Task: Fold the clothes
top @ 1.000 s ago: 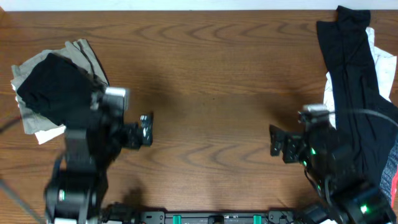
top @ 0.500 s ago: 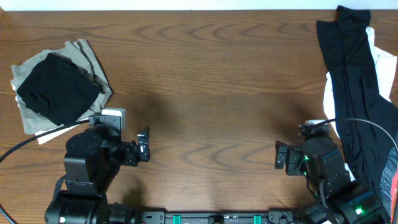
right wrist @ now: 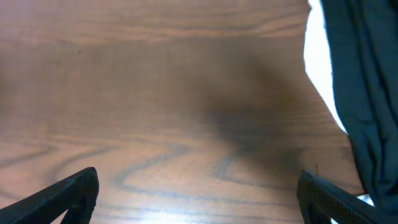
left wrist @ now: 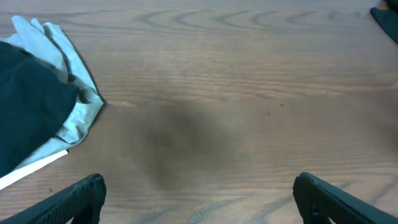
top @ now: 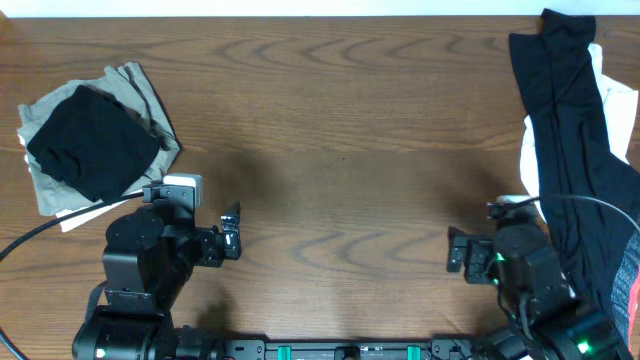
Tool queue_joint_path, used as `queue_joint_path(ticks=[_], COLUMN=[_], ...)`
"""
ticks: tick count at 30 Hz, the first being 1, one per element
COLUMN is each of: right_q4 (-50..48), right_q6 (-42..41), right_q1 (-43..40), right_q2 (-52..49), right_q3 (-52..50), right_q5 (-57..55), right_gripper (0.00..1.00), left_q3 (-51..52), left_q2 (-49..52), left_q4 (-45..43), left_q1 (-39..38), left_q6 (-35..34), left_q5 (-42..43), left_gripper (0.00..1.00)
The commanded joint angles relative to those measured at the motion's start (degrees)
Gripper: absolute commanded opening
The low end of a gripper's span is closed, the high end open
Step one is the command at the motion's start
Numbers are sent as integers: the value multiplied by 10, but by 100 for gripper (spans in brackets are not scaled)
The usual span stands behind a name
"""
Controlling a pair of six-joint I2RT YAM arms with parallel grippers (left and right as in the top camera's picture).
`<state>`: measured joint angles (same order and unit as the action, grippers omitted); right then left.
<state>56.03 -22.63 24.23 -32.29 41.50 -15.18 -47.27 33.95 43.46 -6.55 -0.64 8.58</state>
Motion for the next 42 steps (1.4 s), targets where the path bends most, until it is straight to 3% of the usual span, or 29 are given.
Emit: queue_joint_path(ticks=[1,6,15,22,34,42], right_q4=[2,6,-21,-150,-527,-525], right_q6=[-9,-5,90,111,111,146], right_q1=[-24,-63,-140,-189,-195,-194], right_q2=[37,113,248,317,320,320], right_q3=[-4,-4,-31,-148,-409,-412], right_q5=[-9,-16,-28,-6,50,79], right_gripper=[99,99,99,99,99,99], left_q3=[2,2,2,2,2,2], left_q2=[-3,-3,-3,-3,-3,-3], left_q4=[0,0,0,0,0,0], left_q1=[-1,-1,-1,-1,-1,-1], left_q6=[-7,-7,-7,-7,-7,-7], left_q5=[-5,-5,-5,-5,-5,-5], left_gripper=[98,98,98,98,98,98])
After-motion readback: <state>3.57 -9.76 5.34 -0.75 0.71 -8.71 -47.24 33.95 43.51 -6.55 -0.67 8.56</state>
